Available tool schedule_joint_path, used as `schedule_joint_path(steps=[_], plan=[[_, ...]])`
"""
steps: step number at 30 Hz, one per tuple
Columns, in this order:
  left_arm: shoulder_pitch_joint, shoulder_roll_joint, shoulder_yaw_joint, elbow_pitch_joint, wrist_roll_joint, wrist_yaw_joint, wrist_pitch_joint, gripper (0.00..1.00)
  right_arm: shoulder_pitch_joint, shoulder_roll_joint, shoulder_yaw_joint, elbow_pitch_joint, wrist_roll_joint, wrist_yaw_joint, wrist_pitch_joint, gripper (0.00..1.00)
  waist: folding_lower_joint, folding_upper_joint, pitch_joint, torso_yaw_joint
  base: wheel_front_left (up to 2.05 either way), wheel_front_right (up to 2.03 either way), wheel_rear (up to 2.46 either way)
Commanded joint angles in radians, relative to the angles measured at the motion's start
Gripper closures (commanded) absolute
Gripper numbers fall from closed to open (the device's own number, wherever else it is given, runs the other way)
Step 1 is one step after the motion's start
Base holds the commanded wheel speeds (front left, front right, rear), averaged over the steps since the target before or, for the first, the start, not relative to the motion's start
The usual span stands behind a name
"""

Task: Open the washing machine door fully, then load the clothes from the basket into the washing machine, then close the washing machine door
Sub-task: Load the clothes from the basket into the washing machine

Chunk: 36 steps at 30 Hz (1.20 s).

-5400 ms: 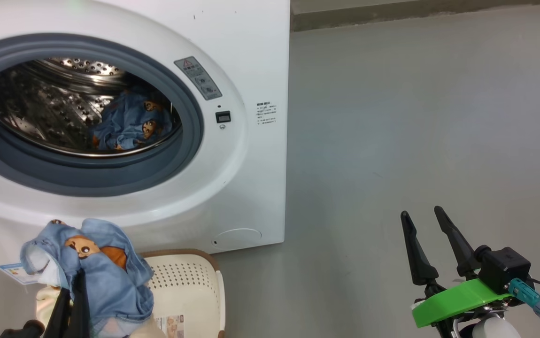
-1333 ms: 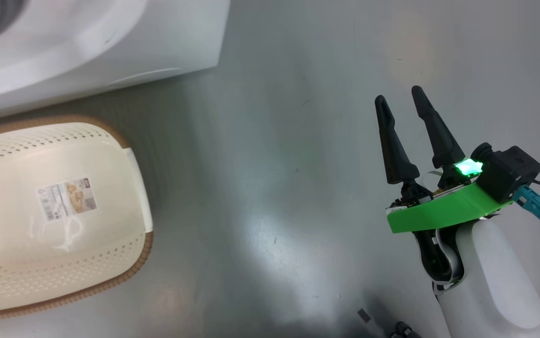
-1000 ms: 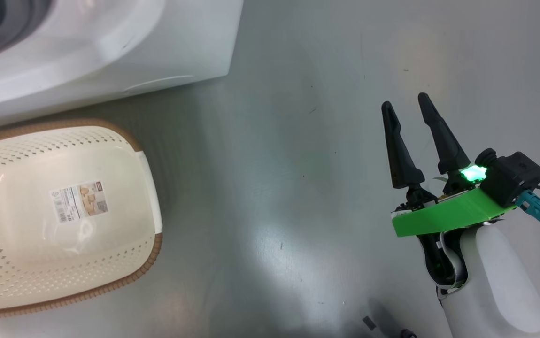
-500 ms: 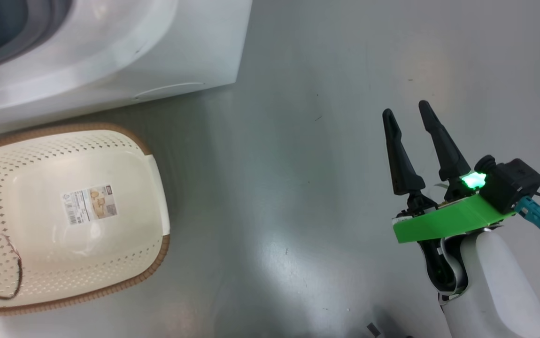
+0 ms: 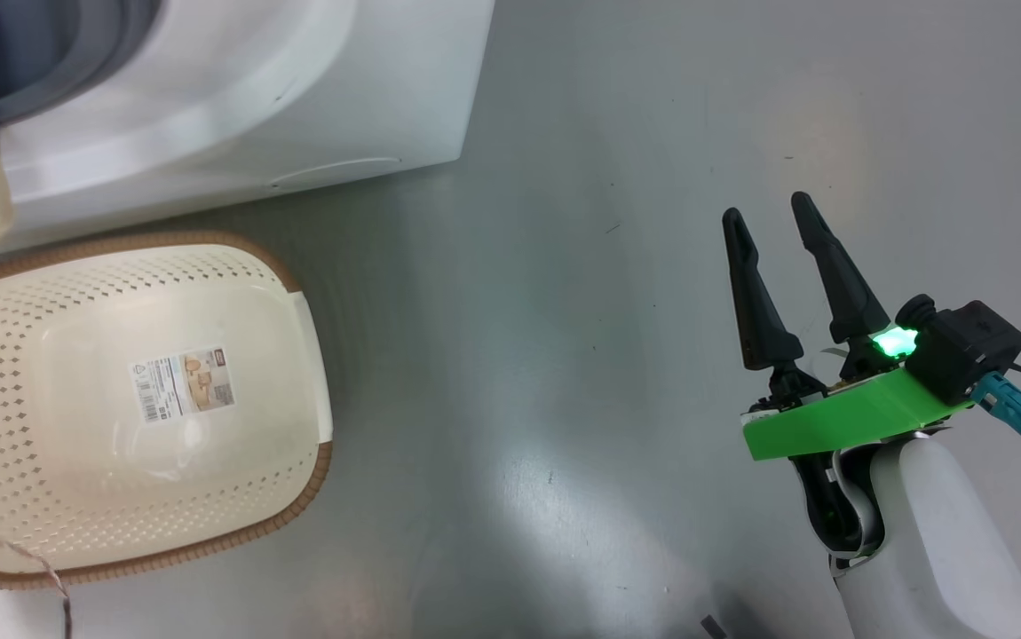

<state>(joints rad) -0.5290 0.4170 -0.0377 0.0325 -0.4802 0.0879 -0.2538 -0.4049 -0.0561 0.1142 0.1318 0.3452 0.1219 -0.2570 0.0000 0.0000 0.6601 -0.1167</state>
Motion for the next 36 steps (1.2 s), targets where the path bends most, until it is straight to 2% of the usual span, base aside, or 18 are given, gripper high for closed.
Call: schedule_joint_path(steps=[1,12,21,36], plan=[[0.031,0.032,0.044,-0.033,0.011,0.006,-0.008,0.0,0.031,0.006,0.019,-0.021,-0.009,0.009,-0.005,0.0,0.0,0.0,0.0,0.0,0.0,0.0,0.0],[0.208,-0.075,0.131,-0.054,0.063,-0.009,-0.008,0.0,0.027,0.006,0.03,-0.017,-0.016,0.009,-0.005,0.0,0.0,0.0,0.0,-0.003,0.0,0.0,0.0],[0.317,-0.117,0.16,-0.05,0.142,-0.043,-0.008,0.0,0.02,0.006,0.045,-0.01,-0.013,0.009,-0.005,0.0,0.0,0.0,0.0,-0.01,0.0,0.0,0.0],[0.43,-0.202,0.22,-0.044,0.187,-0.082,-0.008,0.0,0.019,0.006,0.052,-0.003,-0.016,0.009,-0.005,0.0,0.0,0.0,-0.007,-0.017,0.0,0.0,0.0]])
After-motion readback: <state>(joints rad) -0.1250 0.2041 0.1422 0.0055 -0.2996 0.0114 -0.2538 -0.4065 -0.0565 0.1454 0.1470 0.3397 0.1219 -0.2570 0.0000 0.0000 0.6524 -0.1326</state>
